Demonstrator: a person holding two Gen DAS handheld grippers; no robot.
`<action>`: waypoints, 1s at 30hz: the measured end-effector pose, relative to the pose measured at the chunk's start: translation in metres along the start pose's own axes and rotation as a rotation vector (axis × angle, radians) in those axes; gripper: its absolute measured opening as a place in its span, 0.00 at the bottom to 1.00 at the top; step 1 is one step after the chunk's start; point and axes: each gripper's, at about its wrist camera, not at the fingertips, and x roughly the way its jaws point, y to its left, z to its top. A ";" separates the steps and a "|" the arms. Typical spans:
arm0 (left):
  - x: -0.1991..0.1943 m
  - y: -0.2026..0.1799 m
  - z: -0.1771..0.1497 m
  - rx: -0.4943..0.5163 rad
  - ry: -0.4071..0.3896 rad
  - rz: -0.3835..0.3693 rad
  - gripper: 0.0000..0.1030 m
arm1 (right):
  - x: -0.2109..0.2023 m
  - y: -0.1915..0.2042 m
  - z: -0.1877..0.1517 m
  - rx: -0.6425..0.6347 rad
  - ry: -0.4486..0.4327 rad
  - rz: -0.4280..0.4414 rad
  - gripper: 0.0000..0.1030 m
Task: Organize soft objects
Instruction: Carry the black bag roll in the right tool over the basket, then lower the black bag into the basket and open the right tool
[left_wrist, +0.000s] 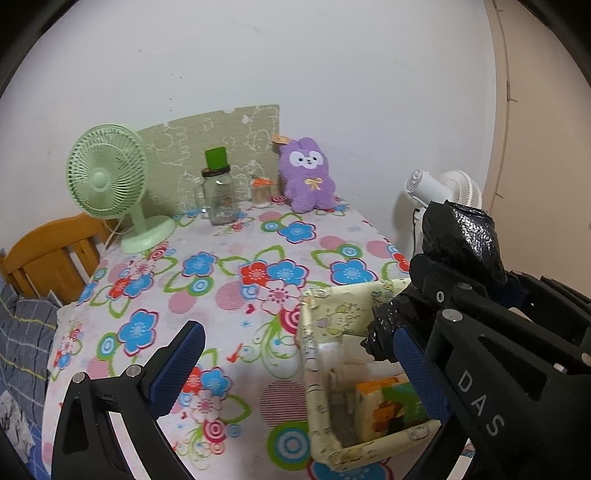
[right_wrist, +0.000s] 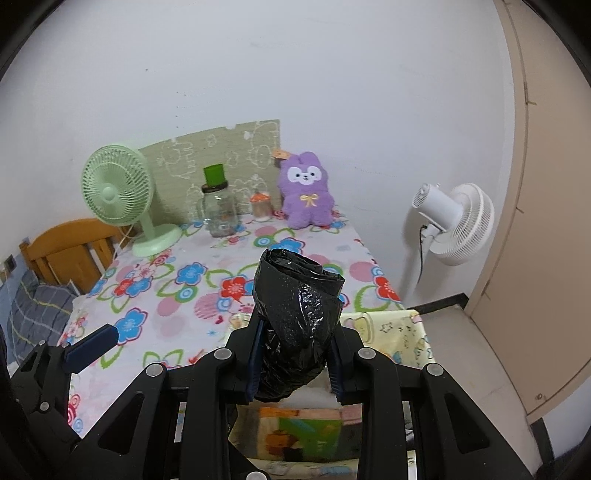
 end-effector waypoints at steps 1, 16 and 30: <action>0.003 -0.002 0.000 0.003 0.004 -0.003 1.00 | 0.002 -0.004 -0.001 0.005 0.006 -0.004 0.31; 0.039 -0.031 -0.004 0.063 0.096 -0.006 1.00 | 0.045 -0.039 -0.021 0.071 0.132 0.017 0.31; 0.057 -0.040 -0.007 0.085 0.145 -0.002 1.00 | 0.069 -0.049 -0.027 0.084 0.199 -0.010 0.71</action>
